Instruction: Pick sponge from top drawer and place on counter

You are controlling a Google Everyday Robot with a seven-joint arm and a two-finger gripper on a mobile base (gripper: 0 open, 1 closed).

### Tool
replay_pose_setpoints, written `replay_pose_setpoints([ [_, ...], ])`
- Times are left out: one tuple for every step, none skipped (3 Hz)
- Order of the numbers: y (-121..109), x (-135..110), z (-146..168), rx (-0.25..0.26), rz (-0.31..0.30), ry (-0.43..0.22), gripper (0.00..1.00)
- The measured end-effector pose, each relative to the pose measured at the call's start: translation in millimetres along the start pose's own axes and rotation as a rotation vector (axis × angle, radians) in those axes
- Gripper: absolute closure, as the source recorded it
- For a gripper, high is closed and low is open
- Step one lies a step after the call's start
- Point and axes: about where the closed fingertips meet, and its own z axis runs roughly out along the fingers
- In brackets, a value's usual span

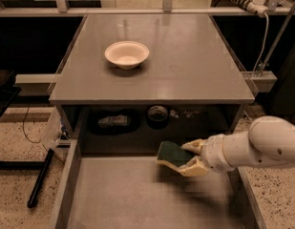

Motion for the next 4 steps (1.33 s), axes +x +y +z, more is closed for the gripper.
replay_pose_setpoints([
  [-8.9,-40.9,-36.9,0.002,-0.055,-0.038,1.00],
  [-21.1,-78.0,-69.7,0.027,-0.118,-0.045,1.00],
  [-41.7,-119.2,-93.6,0.072,-0.194,-0.013,1.00],
  [-70.8,-154.7,-102.9,0.099,-0.231,0.018,1.00],
])
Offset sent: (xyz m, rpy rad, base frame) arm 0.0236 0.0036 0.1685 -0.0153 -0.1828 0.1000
